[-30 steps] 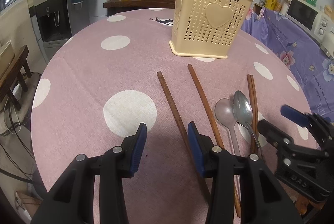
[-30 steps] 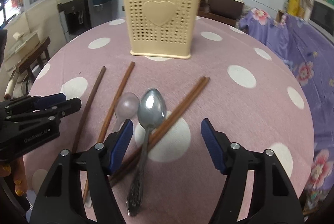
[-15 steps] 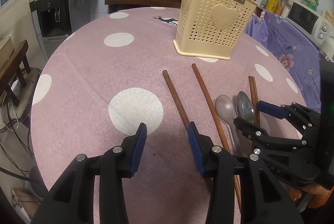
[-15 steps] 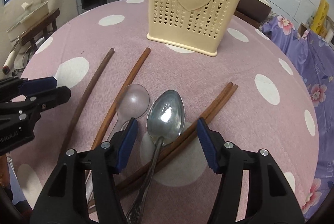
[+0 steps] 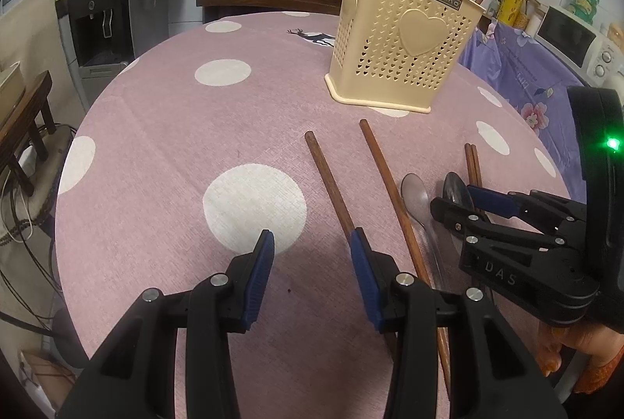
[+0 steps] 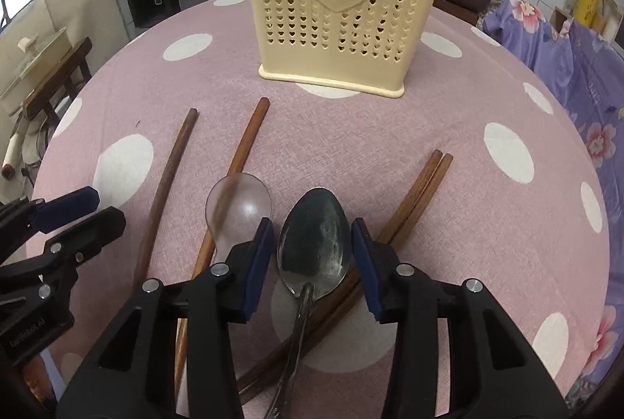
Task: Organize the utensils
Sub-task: 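Close the right tool on the metal spoon and lift it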
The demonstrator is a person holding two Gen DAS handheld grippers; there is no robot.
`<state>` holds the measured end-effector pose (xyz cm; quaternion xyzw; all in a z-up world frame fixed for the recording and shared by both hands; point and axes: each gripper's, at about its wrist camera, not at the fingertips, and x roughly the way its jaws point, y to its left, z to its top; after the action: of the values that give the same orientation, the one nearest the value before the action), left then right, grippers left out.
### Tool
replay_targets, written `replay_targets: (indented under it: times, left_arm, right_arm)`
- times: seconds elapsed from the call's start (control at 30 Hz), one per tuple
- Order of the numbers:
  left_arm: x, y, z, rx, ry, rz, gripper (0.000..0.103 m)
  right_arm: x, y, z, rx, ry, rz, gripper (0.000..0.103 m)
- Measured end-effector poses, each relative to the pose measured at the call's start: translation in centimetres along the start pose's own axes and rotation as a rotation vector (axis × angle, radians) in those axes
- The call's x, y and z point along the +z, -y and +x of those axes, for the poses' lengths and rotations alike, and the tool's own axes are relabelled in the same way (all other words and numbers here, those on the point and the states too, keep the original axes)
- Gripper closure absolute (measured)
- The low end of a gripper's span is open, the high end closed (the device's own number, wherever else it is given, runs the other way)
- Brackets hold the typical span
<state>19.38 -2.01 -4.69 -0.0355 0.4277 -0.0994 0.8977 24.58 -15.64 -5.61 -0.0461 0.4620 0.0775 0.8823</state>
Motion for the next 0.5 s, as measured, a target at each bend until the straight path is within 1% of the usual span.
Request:
replay_targets:
  times: [0.07, 0.17, 0.4, 0.5]
  left_arm:
    - [0.0, 0.0, 0.0, 0.000, -0.001, 0.000, 0.062]
    - [0.1, 0.0, 0.1, 0.003, -0.002, 0.000, 0.062]
    - [0.1, 0.1, 0.2, 0.003, -0.002, 0.003, 0.062]
    - [0.1, 0.1, 0.1, 0.003, 0.000, 0.002, 0.062]
  right_arm:
    - [-0.1, 0.1, 0.0, 0.005, 0.000, 0.007, 0.061]
    - [-0.1, 0.2, 0.0, 0.015, -0.003, 0.021, 0.065]
    - [-0.1, 0.3, -0.1, 0.013, 0.002, 0.055, 0.065]
    - [-0.1, 1.2, -0.9, 0.051, 0.040, 0.112, 0.065]
